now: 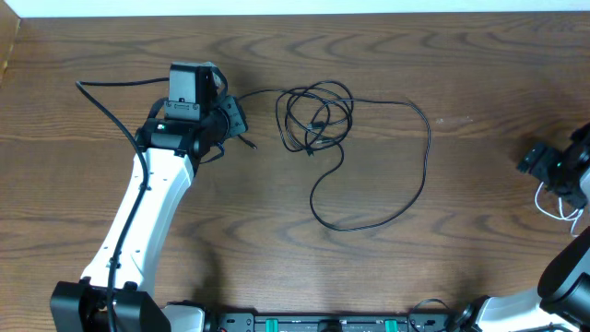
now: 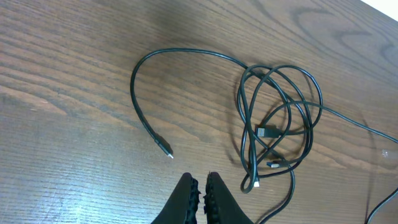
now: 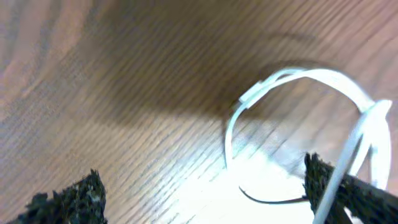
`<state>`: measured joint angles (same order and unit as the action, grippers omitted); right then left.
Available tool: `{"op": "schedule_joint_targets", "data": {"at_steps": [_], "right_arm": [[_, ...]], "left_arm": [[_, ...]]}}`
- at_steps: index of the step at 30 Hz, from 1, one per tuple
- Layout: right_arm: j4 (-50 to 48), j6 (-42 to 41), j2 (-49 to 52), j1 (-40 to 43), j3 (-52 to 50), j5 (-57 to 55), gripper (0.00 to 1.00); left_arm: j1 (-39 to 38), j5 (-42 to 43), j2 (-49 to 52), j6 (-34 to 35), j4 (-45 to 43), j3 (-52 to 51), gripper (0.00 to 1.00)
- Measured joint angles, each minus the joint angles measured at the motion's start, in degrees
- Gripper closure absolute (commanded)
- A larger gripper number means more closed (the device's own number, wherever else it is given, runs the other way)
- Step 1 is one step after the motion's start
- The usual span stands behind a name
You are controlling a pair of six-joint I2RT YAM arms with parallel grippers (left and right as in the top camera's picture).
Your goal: Untangle cables
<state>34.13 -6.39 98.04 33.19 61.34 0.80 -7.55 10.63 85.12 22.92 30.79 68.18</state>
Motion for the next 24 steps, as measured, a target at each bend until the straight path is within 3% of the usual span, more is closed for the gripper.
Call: {"op": "schedule_joint_targets", "data": {"at_steps": [9, 14, 18, 24], "right_arm": [[11.56, 1.25, 0.0, 0.0, 9.62, -5.35, 0.01], [13.09, 3.74, 0.0, -0.96, 13.33, 0.31, 0.02], [12.17, 6.54, 0.0, -6.38, 13.6, 9.09, 0.01], [7.34, 8.35, 0.0, -19.87, 13.62, 12.92, 0.01]], "left_arm": [[0.0, 0.0, 0.0, 0.0, -0.02, 0.0, 0.92], [0.0, -0.15, 0.0, 0.0, -0.04, 0.0, 0.92], [0.0, -0.72, 0.0, 0.0, -0.07, 0.0, 0.92], [0.0, -1.55, 0.0, 0.0, -0.04, 0.0, 0.92]]}}
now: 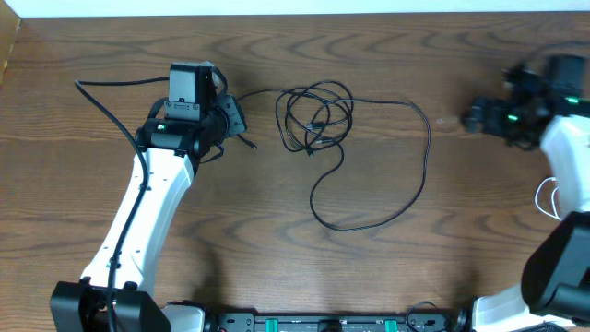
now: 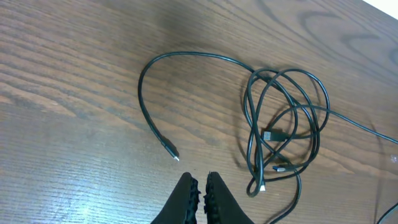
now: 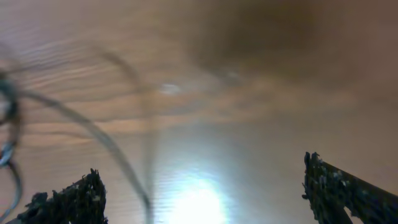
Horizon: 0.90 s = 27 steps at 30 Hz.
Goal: Untangle cables
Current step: 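Move the right gripper left and grasp the black cable pile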
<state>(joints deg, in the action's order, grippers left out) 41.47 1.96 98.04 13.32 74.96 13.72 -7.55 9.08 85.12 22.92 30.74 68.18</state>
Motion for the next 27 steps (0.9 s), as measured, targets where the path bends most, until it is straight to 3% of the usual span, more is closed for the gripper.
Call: {"op": "schedule_joint_targets", "data": {"at_steps": [6, 17, 19, 20, 22, 26, 27], "right_arm": [[-5.62, 0.46, 0.0, -9.92, 0.0, -0.68, 0.01], [-9.64, 0.85, 9.27, -15.1, 0.07, -0.2, 0.01], [-10.05, 0.85, 11.04, -16.2, 0.07, -0.09, 0.05], [-10.49, 0.85, 11.74, -16.76, 0.07, -0.02, 0.09], [-11.45, 1.07, 12.61, -18.16, 0.07, 0.02, 0.25], [-12.55, 1.31, 12.98, -19.69, 0.07, 0.02, 0.76], [-12.59, 1.18, 13.11, -20.04, 0.07, -0.04, 0.83]], "left_arm": [[0.0, -0.22, 0.52, 0.0, 0.5, 0.0, 0.92], [0.0, -0.24, 4.04, -0.02, 0.94, 0.0, 0.92], [0.0, -0.24, 4.42, -0.02, 0.96, 0.0, 0.92], [0.0, -0.24, 4.52, -0.02, 0.96, 0.0, 0.92], [0.0, -0.26, 4.57, -0.02, 0.92, 0.0, 0.92], [0.0, -0.24, 4.57, -0.02, 0.96, 0.0, 0.92], [0.0, -0.26, 4.57, -0.02, 0.96, 0.0, 0.92]]}}
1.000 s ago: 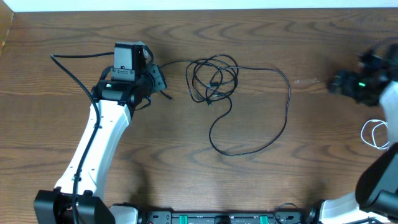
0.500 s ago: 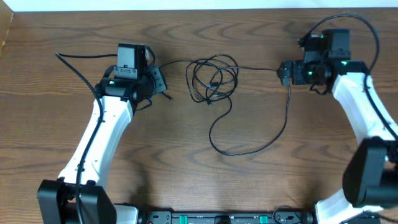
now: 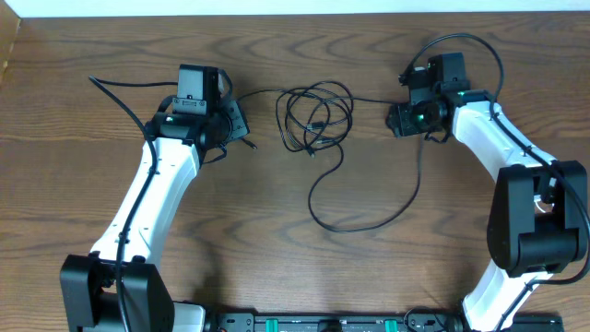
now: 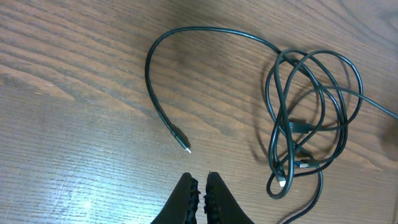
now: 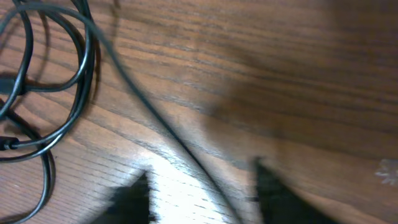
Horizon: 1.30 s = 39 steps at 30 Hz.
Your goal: Untangle cables
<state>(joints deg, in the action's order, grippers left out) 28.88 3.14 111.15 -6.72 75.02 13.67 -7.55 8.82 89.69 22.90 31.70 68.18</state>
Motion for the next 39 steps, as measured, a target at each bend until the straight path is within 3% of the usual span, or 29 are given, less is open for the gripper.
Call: {"op": "schedule_joint_targets", "data": {"at_steps": [3, 12, 25, 39], "right_arm": [[0.02, -0.37, 0.26, -0.44, 0.0, 0.0, 0.99], [1.36, -1.01, 0.37, -0.74, 2.67, 5.84, 0.99], [12.04, -2.54, -3.34, -5.09, 33.14, 9.84, 0.99], [13.0, -4.42, -3.34, -9.77, 48.65, 10.08, 0.99]], "left_arm": [[0.0, 0.0, 0.0, 0.0, 0.0, 0.0, 0.92], [0.0, 0.0, 0.0, 0.0, 0.0, 0.0, 0.92], [0.0, -0.13, 0.0, 0.02, 0.24, 0.0, 0.92], [0.0, -0.15, 0.0, 0.0, 0.24, 0.0, 0.92]]}}
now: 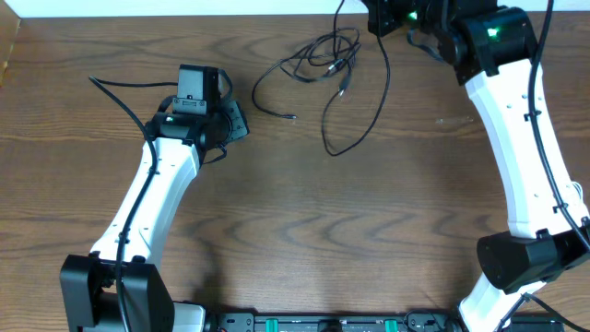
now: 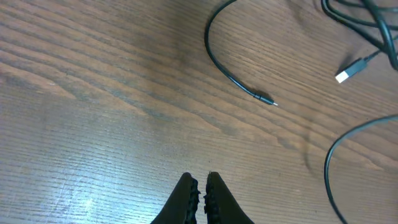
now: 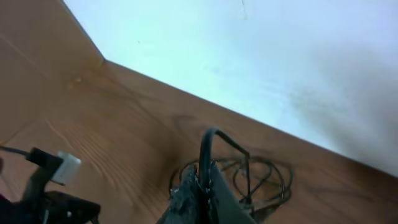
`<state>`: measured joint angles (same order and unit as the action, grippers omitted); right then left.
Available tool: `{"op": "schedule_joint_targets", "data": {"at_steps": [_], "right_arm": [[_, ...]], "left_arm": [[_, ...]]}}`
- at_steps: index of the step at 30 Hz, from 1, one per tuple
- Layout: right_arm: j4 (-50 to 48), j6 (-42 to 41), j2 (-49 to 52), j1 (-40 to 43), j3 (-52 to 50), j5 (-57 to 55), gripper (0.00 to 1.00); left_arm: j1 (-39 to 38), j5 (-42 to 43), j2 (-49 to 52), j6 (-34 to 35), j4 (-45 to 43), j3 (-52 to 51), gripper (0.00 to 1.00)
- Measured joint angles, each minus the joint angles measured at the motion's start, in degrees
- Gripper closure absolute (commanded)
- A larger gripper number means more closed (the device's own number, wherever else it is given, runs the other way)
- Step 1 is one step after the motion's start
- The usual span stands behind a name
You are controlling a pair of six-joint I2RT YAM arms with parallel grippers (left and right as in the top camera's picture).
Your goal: Untangle cables
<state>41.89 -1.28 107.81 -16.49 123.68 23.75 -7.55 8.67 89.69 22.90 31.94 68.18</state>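
A black cable (image 1: 318, 53) lies bunched in a loose tangle near the table's far edge, one long loop (image 1: 355, 129) trailing toward the middle. My right gripper (image 1: 380, 22) is raised at the far edge, shut on a strand of this cable (image 3: 205, 149), and the tangle (image 3: 261, 177) hangs below it. My left gripper (image 1: 238, 122) rests shut and empty, left of the tangle. In the left wrist view the shut left gripper (image 2: 200, 185) points at a free jack end (image 2: 266, 99), and a USB plug (image 2: 346, 74) shows at the upper right.
The wooden table (image 1: 295, 231) ends at a white wall along the far edge. A bit of white cable (image 1: 578, 187) shows at the right edge, beside the right arm.
My right gripper was low beside the strand right of the tangle. Now it is raised at the far edge and shut on the cable, and the tangle has shifted farther back. The left arm is still.
My right gripper was open over a white cable at the right edge. It then stood open at the far right, then low at the black cable's strand beside the tangle. Now it holds that cable up. My left gripper stayed shut left of the tangle.
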Motion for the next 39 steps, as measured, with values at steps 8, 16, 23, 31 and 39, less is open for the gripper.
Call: {"op": "schedule_joint_targets", "data": {"at_steps": [8, 16, 23, 31, 39], "right_arm": [[-2.4, -1.09, 0.0, -2.97, 2.49, 0.46, 0.99], [-3.48, -1.57, -0.02, -3.67, 7.91, 0.61, 0.99], [-1.77, -1.51, -0.11, -1.88, 9.49, -2.01, 0.99], [1.77, -1.53, -0.15, 7.39, 11.17, -5.75, 0.99], [11.45, 0.04, -0.17, 16.41, 11.32, -21.84, 0.99]], "left_arm": [[0.0, 0.0, 0.0, 0.02, -0.04, 0.0, 0.92], [0.0, 0.02, 0.0, 0.02, -0.83, 0.0, 0.92], [0.0, 0.02, 0.0, 0.02, -0.9, 0.0, 0.92], [0.0, 0.02, 0.0, 0.02, -0.9, 0.0, 0.92], [0.0, 0.02, 0.0, 0.02, -0.9, 0.0, 0.92]]}}
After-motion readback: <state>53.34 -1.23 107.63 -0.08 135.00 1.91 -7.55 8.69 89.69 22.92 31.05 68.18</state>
